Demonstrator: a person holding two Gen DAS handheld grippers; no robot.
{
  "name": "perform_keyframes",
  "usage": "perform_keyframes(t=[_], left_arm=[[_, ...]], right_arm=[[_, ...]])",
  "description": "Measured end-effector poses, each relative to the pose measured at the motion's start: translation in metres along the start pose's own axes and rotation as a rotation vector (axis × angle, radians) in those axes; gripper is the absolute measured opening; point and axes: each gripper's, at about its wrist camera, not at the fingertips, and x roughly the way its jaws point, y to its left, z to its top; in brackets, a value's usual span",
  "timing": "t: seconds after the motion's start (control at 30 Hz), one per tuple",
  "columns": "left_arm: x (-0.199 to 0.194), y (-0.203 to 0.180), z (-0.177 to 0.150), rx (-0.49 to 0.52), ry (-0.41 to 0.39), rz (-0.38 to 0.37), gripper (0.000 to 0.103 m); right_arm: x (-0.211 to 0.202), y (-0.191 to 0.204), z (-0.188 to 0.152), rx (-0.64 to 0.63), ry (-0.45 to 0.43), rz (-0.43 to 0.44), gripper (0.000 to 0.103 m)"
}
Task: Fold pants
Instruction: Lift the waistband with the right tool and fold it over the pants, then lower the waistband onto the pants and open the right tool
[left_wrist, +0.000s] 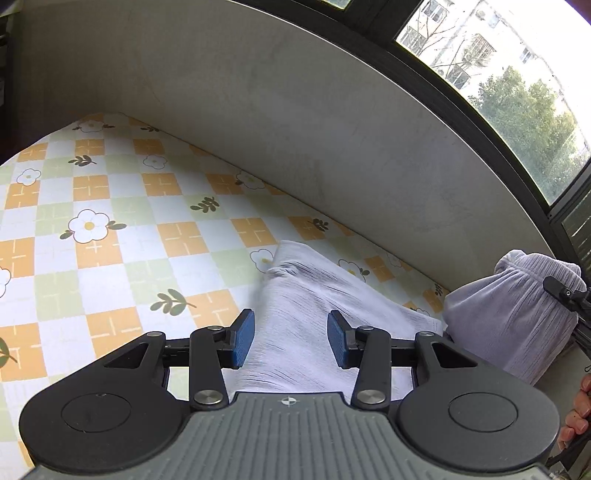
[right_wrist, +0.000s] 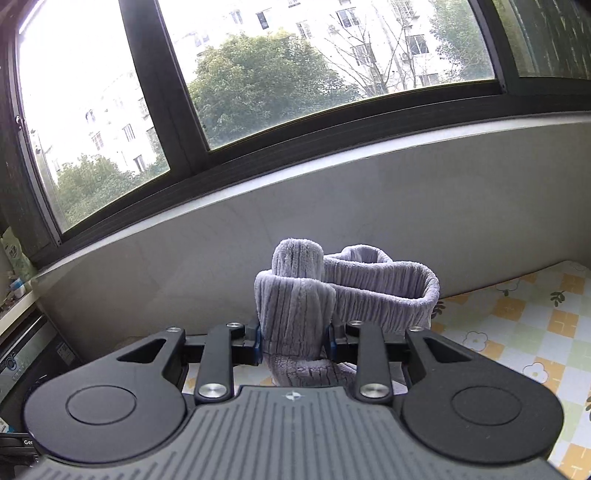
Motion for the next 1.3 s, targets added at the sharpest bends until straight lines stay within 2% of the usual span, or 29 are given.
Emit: perform_keyframes(t=[0.17,0.27,0.37,0.43,0.5,0.57,0.63,0.73,0.87,1.0,1.07,1.17,1.3], left_arm=[[-0.015,0.053,0.005,-0.052,-0.005,0.042,0.045],[-0.020,0.080,0.006,-0.078,0.008,0.066,0.045],[-0.022,0.095,0.006,-0.079,0.017,0.084,0.045],[-0.020,0.099,0.009,-0.079,0.022,0.082,0.045],[-0.018,0.099,0.012,-0.072,0.024,0.077,0.045],[-0.014,0.092,0.014,-0.059,0.027,0.063,0.045],[-0.010,0.082,0.017,-0.042,0.031,0.048,0.045],[0.004,0.059,0.018,0.003,0.045,0.010,0.045],[0.025,0.018,0.016,0.085,0.070,-0.051,0.048],[0.041,-0.022,0.008,0.169,0.101,-0.078,0.062],[0.049,-0.037,0.003,0.210,0.115,-0.073,0.068],[0.059,-0.053,-0.007,0.263,0.140,-0.040,0.068],[0.071,-0.063,-0.016,0.312,0.154,0.033,0.070]], right_arm=[[0.041,0.084,-0.043,-0.164,0.088,0.089,0.031],[0.065,0.125,-0.083,-0.266,0.202,0.149,0.031],[0.089,0.150,-0.118,-0.358,0.328,0.148,0.034],[0.095,0.156,-0.131,-0.389,0.373,0.139,0.039],[0.091,0.162,-0.136,-0.359,0.421,0.176,0.060],[0.081,0.160,-0.131,-0.319,0.422,0.243,0.075],[0.069,0.160,-0.122,-0.324,0.384,0.251,0.077],[0.051,0.145,-0.108,-0.302,0.338,0.220,0.077],[0.022,0.094,-0.093,-0.202,0.289,0.109,0.077],[-0.010,0.030,-0.091,-0.091,0.277,-0.027,0.077],[-0.028,-0.005,-0.093,-0.015,0.277,-0.103,0.077],[-0.051,-0.046,-0.099,0.108,0.270,-0.173,0.074],[-0.069,-0.073,-0.113,0.192,0.318,-0.174,0.070]])
